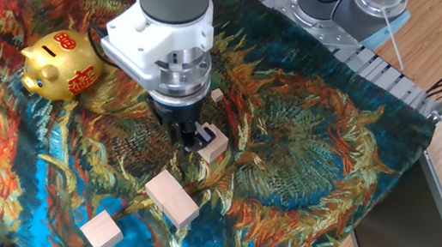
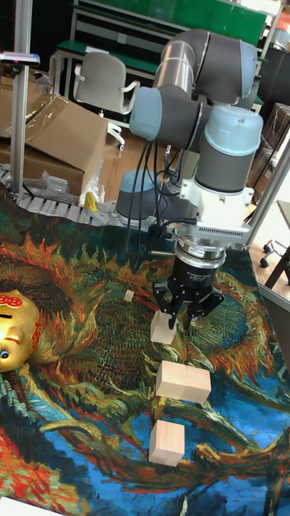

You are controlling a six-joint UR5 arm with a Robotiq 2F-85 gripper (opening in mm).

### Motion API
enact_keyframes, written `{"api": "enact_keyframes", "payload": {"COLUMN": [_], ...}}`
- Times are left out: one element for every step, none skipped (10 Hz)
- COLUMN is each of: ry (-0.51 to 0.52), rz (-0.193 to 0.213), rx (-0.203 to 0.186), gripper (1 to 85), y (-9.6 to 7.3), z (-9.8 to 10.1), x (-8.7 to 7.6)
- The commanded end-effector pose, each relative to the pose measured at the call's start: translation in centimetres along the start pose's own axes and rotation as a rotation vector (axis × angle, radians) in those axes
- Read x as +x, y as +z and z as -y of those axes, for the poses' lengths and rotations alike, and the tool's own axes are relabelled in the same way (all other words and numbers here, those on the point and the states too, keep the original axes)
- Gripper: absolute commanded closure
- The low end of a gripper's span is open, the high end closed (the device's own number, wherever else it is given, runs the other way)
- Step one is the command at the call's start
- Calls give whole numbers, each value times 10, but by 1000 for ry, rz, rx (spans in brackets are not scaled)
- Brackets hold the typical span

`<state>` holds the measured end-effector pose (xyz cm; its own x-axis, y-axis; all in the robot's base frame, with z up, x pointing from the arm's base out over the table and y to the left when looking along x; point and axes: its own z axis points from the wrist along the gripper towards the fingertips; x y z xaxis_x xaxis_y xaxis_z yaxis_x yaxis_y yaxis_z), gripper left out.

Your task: Drop coins into a piggy bank

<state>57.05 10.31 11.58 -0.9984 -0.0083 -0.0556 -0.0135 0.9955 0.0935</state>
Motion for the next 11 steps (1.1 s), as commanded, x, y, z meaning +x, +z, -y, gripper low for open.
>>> {"api": "enact_keyframes", "payload": {"ry": [15,5,-12,-29,-21,-20,2,16,23,31,38], "rz": [10,13,16,26,9,-11,-24,-24,-23,-21,-15], "rx": [-25,-15,-11,-6,-15,10,1,-3,-6,0,8], "gripper": [553,550,547,530,523,527,533,537,537,537,537], "y": [10,5,3,3,3,3,3,3,5,10,16], "z": [-6,-3,-2,0,-3,4,1,0,-3,-8,-12], "x": [3,4,3,0,5,10,14,14,13,14,14]}}
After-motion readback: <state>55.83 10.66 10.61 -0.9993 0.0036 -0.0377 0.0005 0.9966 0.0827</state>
